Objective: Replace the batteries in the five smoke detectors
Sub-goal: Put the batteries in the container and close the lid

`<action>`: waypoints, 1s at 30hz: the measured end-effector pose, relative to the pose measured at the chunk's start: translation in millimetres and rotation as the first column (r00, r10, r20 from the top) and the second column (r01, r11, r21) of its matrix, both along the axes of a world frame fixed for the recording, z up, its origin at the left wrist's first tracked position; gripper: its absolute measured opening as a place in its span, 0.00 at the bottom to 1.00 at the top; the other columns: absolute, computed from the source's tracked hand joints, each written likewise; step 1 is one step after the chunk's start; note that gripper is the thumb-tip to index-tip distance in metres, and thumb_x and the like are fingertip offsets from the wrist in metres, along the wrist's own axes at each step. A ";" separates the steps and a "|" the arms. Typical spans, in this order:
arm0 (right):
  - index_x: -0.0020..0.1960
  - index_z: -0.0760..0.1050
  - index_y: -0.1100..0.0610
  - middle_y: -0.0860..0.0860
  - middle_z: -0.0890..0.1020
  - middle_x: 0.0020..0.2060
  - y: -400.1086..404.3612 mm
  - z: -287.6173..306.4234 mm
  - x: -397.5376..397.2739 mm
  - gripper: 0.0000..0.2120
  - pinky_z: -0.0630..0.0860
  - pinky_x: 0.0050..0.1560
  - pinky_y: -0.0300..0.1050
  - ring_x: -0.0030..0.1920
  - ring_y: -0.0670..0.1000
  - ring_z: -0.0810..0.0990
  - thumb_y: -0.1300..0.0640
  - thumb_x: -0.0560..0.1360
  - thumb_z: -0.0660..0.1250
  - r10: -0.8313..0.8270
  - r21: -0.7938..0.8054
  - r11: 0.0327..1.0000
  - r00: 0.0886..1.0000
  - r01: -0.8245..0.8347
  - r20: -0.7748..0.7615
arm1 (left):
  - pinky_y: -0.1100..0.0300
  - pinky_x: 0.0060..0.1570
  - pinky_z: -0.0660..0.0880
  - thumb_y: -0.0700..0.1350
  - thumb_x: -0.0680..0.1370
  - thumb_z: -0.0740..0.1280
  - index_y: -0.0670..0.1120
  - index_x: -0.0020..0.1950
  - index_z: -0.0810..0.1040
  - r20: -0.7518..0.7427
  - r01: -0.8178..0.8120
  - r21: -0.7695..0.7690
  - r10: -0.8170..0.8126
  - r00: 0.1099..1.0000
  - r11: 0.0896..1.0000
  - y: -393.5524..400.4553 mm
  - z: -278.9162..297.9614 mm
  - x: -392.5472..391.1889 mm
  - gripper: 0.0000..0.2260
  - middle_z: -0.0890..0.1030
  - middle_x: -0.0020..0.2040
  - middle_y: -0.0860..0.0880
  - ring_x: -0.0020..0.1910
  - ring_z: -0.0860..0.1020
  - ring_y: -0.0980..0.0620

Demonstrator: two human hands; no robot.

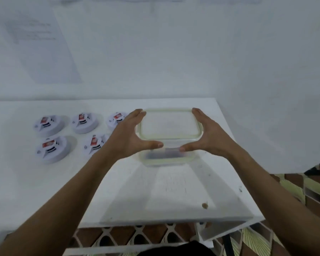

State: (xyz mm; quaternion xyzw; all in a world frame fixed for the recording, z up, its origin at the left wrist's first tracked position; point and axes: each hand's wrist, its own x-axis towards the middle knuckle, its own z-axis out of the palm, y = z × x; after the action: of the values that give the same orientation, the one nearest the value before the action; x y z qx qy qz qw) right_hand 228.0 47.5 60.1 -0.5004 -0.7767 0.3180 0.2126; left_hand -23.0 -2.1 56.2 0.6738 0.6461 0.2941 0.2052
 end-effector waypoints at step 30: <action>0.79 0.49 0.43 0.44 0.57 0.78 132.2 -67.6 -29.2 0.46 0.63 0.73 0.48 0.75 0.47 0.61 0.45 0.72 0.74 -0.136 -0.347 0.938 0.899 -0.018 -0.417 | 0.55 0.73 0.57 0.62 0.69 0.73 0.52 0.79 0.50 0.303 0.008 -0.268 0.076 0.950 0.963 137.2 -62.5 -13.0 0.47 0.54 0.79 0.53 0.76 0.56 0.53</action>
State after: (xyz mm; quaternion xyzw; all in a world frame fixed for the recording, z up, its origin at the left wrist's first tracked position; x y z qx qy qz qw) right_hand 198.8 179.7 -7.5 -0.4696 -0.6267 0.5447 0.2999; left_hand -36.0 135.2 -6.3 0.5740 0.6509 0.3106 0.3878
